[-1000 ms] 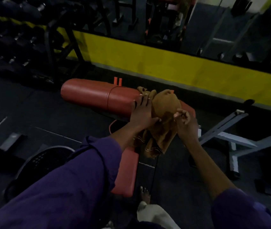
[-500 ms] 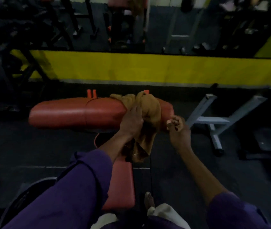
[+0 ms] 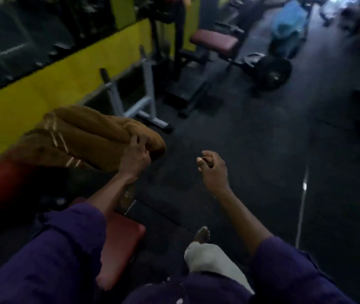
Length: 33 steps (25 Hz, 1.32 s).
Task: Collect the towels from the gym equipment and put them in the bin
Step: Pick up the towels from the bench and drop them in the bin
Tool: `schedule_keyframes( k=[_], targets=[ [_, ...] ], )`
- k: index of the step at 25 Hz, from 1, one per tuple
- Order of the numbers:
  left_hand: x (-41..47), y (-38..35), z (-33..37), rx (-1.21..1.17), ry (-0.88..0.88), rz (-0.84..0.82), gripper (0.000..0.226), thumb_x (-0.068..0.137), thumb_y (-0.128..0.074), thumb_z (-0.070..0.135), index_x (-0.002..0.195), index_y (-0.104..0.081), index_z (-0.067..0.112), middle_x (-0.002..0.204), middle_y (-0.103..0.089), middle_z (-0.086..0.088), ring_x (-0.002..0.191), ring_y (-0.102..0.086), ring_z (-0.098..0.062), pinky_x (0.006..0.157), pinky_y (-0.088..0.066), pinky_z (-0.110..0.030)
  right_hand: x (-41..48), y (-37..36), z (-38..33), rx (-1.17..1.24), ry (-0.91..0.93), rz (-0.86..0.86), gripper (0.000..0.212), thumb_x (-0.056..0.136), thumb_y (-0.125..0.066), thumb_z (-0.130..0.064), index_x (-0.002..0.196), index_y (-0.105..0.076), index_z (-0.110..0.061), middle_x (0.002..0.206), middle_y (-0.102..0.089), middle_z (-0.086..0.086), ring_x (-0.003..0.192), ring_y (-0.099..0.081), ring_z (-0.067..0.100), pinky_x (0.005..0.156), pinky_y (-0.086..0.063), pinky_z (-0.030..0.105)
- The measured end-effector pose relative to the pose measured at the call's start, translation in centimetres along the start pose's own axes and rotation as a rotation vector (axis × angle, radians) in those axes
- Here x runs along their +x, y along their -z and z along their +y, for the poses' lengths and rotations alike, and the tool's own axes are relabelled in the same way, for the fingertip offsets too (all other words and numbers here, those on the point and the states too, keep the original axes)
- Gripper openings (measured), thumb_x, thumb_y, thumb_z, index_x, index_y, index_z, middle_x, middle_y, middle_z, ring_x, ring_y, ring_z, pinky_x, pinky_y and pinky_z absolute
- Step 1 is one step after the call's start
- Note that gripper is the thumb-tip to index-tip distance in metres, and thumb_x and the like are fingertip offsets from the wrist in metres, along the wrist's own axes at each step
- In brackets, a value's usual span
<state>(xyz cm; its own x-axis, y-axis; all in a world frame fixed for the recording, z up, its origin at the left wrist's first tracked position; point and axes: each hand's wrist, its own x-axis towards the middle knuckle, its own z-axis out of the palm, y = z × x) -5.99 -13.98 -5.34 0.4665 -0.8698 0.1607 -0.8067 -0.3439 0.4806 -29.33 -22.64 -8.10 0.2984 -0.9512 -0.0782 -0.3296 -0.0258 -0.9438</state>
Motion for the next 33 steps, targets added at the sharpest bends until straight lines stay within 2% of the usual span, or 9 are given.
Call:
schedule_keyframes(
  k=[4, 9, 15, 20, 22, 25, 28, 31, 33],
  targets=[
    [-3.3, -6.0, 9.0, -0.097, -0.181, -0.255, 0.018, 0.086, -0.050, 0.007, 0.093, -0.065, 0.016, 0.114, -0.046, -0.013, 0.082, -0.056, -0.034, 0.064, -0.050, -0.038, -7.5, 10.6, 6.8, 0.041, -0.154, 0.258, 0.032, 0.089, -0.067, -0.034, 0.119, -0.063, -0.021, 0.107, -0.069, -0.002, 0.101, -0.068, 0.019, 0.087, -0.058, 0.049],
    [-9.6, -13.8, 20.5, -0.175, -0.208, -0.398, 0.026, 0.091, -0.046, 0.012, 0.106, -0.067, 0.014, 0.127, -0.044, -0.014, 0.108, -0.050, -0.033, 0.098, -0.045, -0.047, -18.0, 20.7, 15.1, 0.128, -0.389, 0.547, 0.028, 0.091, -0.069, -0.010, 0.116, -0.064, 0.001, 0.101, -0.069, 0.018, 0.092, -0.067, 0.027, 0.085, -0.056, 0.057],
    [-20.9, -24.2, 34.9, -0.273, -0.244, -0.629, 0.025, 0.095, -0.047, 0.022, 0.110, -0.066, 0.015, 0.127, -0.045, -0.010, 0.104, -0.049, -0.023, 0.092, -0.047, -0.043, -33.3, 35.6, 25.2, 0.151, -0.635, 0.798, 0.028, 0.092, -0.067, -0.010, 0.117, -0.062, 0.002, 0.092, -0.068, 0.014, 0.083, -0.065, 0.023, 0.083, -0.057, 0.040],
    [-31.5, -32.3, 47.1, -0.237, -0.392, -0.783, 0.028, 0.096, -0.047, 0.024, 0.117, -0.065, 0.019, 0.129, -0.045, -0.010, 0.101, -0.043, -0.016, 0.083, -0.039, -0.033, -47.5, 46.7, 32.6, 0.098, -0.851, 0.992, 0.032, 0.090, -0.070, -0.016, 0.119, -0.062, -0.003, 0.105, -0.070, 0.018, 0.090, -0.065, 0.024, 0.078, -0.047, 0.028],
    [-36.2, -35.1, 51.5, -0.204, -0.461, -0.856, 0.028, 0.095, -0.048, 0.022, 0.117, -0.065, 0.017, 0.129, -0.046, -0.010, 0.102, -0.046, -0.017, 0.085, -0.041, -0.033, -53.1, 48.9, 35.7, 0.094, -0.970, 1.072, 0.039, 0.089, -0.071, -0.017, 0.124, -0.060, -0.002, 0.114, -0.067, 0.020, 0.096, -0.065, 0.028, 0.081, -0.046, 0.028],
    [-43.2, -38.7, 55.1, -0.196, -0.549, -0.950, 0.023, 0.092, -0.049, 0.024, 0.108, -0.066, 0.020, 0.117, -0.051, 0.001, 0.096, -0.051, -0.011, 0.083, -0.046, -0.035, -60.6, 49.6, 40.4, 0.085, -1.179, 1.117, 0.062, 0.089, -0.072, -0.023, 0.141, -0.046, -0.003, 0.137, -0.054, 0.023, 0.125, -0.053, 0.037, 0.105, -0.042, 0.043],
    [-47.4, -42.2, 56.1, -0.126, -0.605, -1.029, 0.033, 0.093, -0.051, 0.026, 0.123, -0.062, 0.019, 0.136, -0.044, -0.011, 0.116, -0.048, -0.026, 0.096, -0.045, -0.039, -65.7, 49.4, 43.8, 0.084, -1.368, 1.110, 0.080, 0.089, -0.070, -0.031, 0.154, -0.028, -0.012, 0.156, -0.031, 0.023, 0.143, -0.031, 0.040, 0.115, -0.031, 0.048],
    [-49.7, -46.7, 55.7, -0.058, -0.663, -1.107, 0.034, 0.093, -0.053, 0.028, 0.126, -0.060, 0.023, 0.139, -0.043, -0.010, 0.125, -0.046, -0.031, 0.103, -0.046, -0.049, -69.6, 49.7, 48.0, 0.168, -1.523, 1.139, 0.090, 0.090, -0.070, -0.033, 0.159, -0.013, -0.025, 0.162, -0.009, 0.028, 0.149, -0.014, 0.044, 0.119, -0.021, 0.052],
    [-50.4, -49.5, 55.1, -0.017, -0.683, -1.123, 0.035, 0.093, -0.053, 0.030, 0.127, -0.059, 0.027, 0.138, -0.045, -0.005, 0.125, -0.048, -0.027, 0.102, -0.047, -0.049, -71.2, 49.3, 50.6, 0.188, -1.544, 1.057, 0.096, 0.090, -0.070, -0.037, 0.159, -0.006, -0.022, 0.160, -0.010, 0.034, 0.149, -0.009, 0.046, 0.119, -0.019, 0.052]
  ],
)
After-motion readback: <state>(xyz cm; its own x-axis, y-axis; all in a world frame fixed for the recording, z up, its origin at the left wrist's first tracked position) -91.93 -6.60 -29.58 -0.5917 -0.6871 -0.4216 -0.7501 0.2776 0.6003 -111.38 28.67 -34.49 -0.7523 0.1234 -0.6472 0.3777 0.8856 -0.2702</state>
